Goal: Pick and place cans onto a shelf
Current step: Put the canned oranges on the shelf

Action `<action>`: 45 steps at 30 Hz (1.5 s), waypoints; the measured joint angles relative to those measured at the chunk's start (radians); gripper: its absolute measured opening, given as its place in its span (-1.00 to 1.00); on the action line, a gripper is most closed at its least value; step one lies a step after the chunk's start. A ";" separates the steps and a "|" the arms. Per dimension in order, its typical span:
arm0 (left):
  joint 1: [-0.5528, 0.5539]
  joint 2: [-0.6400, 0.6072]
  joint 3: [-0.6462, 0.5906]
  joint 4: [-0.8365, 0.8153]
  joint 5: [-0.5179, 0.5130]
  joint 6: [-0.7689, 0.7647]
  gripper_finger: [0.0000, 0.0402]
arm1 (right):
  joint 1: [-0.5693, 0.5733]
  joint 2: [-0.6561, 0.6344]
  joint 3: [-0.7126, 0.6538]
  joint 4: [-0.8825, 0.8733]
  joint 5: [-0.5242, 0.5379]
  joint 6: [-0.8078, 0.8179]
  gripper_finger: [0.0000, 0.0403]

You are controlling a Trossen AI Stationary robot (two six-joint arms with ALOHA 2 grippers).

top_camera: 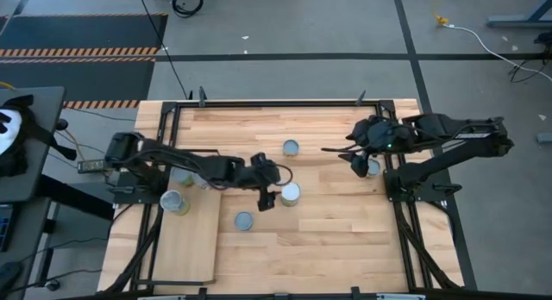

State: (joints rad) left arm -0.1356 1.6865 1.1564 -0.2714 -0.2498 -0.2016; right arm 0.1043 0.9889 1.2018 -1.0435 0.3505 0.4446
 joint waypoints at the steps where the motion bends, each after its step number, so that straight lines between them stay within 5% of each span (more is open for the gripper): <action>1: -0.004 0.018 0.000 0.008 0.001 0.006 0.59 | 0.000 0.005 0.000 -0.003 -0.003 0.000 0.62; 11: -0.067 0.147 0.001 0.120 0.000 0.018 0.59 | 0.020 0.120 -0.164 0.037 -0.110 -0.002 0.62; 19: -0.075 0.209 0.001 0.205 -0.100 0.008 0.59 | 0.019 0.321 -0.394 0.501 -0.113 0.011 0.62; 31: -0.071 0.208 -0.002 0.244 -0.065 -0.009 0.59 | 0.017 0.614 -0.325 0.794 -0.141 0.018 0.62; 45: -0.069 0.197 0.000 0.257 -0.049 -0.074 0.59 | -0.002 0.582 -0.303 0.732 -0.149 0.031 0.62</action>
State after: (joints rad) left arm -0.2048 1.8831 1.1567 -0.0142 -0.2984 -0.2754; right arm 0.1028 1.5707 0.8986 -0.3119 0.2017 0.4756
